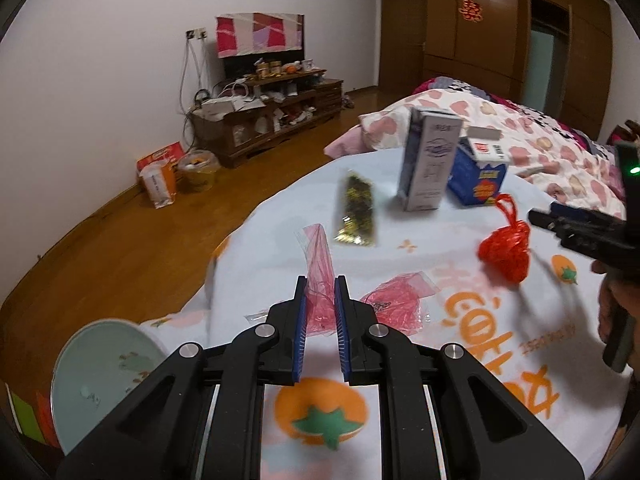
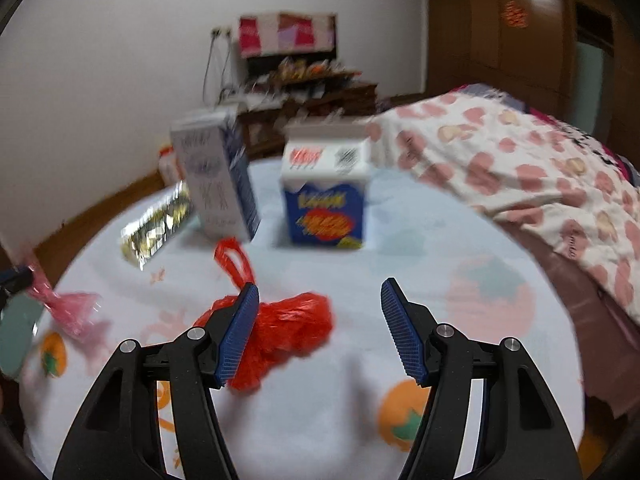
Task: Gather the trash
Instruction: 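Grasp the pink plastic bag with the left tool while the right tool grasps the red net bag, then carry the pink bag and red net bag over the blue bin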
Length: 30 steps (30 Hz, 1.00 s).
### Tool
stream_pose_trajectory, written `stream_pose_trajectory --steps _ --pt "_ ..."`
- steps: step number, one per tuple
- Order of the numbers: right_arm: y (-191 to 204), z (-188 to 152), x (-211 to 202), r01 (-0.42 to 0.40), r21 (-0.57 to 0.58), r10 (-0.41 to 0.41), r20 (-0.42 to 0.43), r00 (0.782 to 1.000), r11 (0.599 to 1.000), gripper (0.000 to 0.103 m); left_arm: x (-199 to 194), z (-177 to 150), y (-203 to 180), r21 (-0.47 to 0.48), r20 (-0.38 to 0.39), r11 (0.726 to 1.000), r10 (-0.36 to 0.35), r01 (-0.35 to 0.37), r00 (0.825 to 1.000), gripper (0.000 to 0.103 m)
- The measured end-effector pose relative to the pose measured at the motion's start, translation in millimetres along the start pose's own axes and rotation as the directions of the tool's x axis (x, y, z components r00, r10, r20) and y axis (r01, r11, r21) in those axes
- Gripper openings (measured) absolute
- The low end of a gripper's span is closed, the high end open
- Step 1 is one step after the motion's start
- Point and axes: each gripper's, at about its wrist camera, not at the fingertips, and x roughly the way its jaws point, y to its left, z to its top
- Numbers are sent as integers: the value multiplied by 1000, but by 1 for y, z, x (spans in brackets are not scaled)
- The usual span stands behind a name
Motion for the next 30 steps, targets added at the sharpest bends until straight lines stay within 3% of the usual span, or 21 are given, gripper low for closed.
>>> stream_pose_trajectory --steps 2,4,8,10,21,30 --pt "7 -7 23 -31 -23 29 -90 996 999 43 0 -4 8 -18 -6 1000 2 -2 1000 13" --pt "6 -13 31 -81 4 80 -126 989 997 37 -4 -6 13 -25 -4 1000 3 -3 1000 13" --pt "9 -18 22 -123 18 124 -124 984 992 14 -14 -10 23 -36 9 999 8 -7 1000 13" --pt "14 -21 13 -134 14 135 -105 985 991 10 -20 -11 27 -39 18 999 10 -9 1000 13" --pt "79 -19 -43 -204 -29 205 39 978 979 9 -67 -31 63 -81 64 992 98 -93 993 13" --pt "136 -17 -56 -292 -55 295 63 953 955 9 -93 -54 96 -135 79 978 169 -158 982 13"
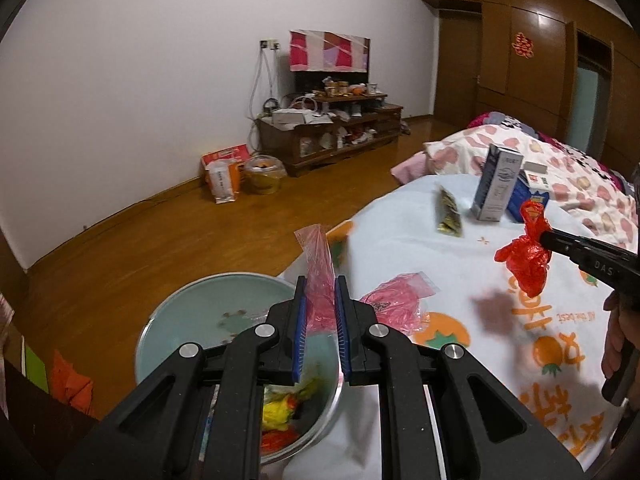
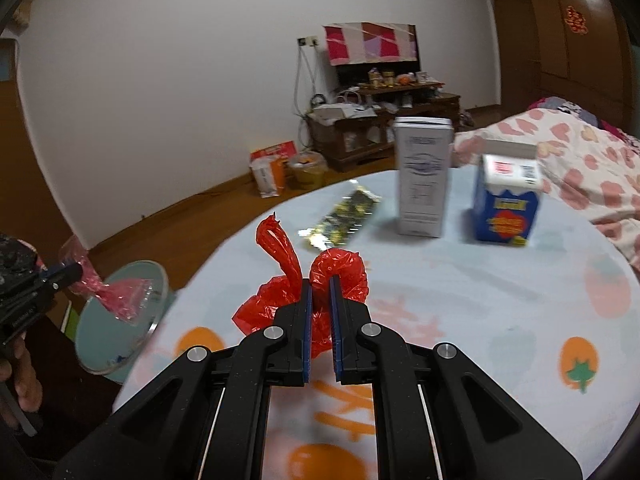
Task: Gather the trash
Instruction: 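Carry the pink bag and red net bag over the blue bin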
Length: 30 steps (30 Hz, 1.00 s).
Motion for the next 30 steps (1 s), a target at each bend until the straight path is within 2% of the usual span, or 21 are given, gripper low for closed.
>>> stream_pose_trajectory --steps 15,30 --pt "69 -2 19 -82 -76 82 -10 997 994 9 -16 -16 43 -63 4 996 63 -62 998 13" --pt "111 -2 32 -133 -140 132 -18 991 981 9 -23 -26 70 -107 5 989 103 -102 995 13"
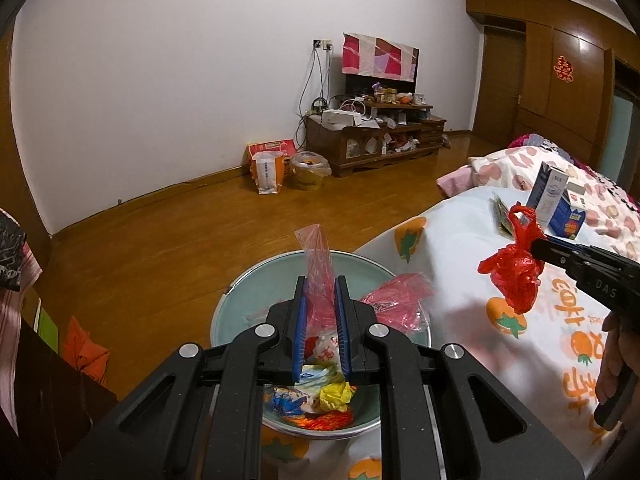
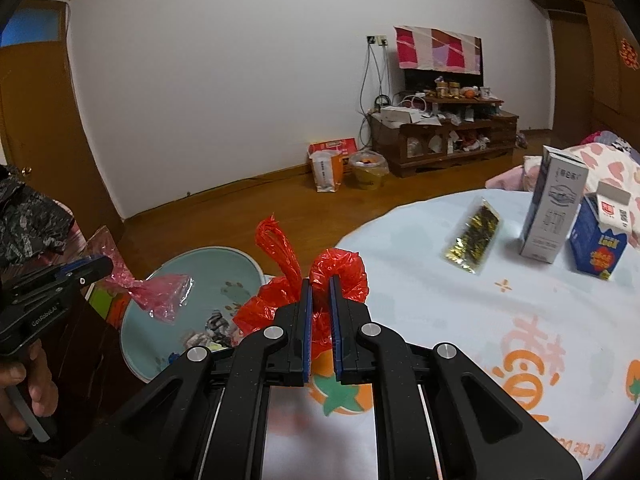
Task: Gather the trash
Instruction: 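Carry the pink bag and red net bag over the blue bin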
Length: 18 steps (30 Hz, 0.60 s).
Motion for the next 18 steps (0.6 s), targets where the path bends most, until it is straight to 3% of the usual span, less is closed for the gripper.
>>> stream_pose_trajectory --steps 18 --pt "22 6 10 -24 -37 24 -2 1000 999 9 -1 -1 10 -14 0 1000 11 -11 1000 13"
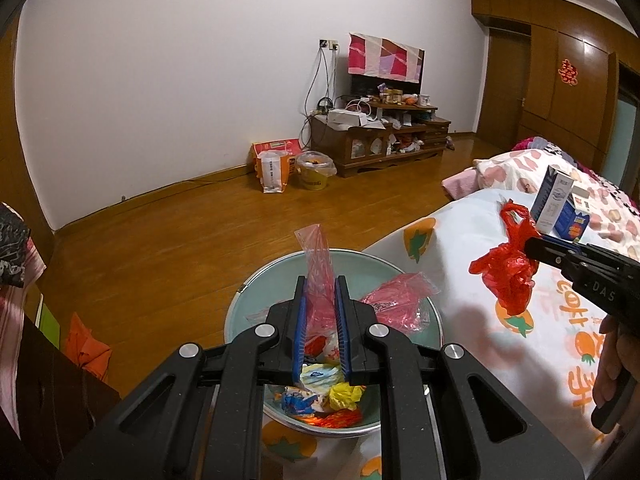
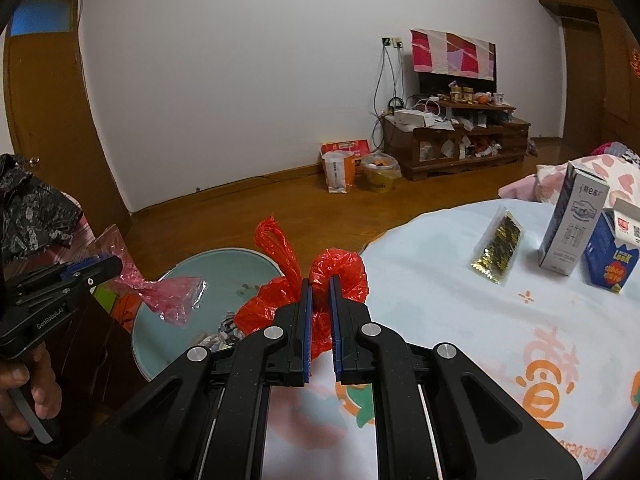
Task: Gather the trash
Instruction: 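Carry the pink bag and red net bag over the blue bin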
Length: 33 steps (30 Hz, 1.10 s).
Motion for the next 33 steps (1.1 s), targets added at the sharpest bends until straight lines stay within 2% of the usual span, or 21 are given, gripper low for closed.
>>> stream_pose_trajectory --steps 33 --pt "35 7 23 -39 -56 38 -24 999 998 9 11 -1 28 -54 -13 998 43 -44 999 13"
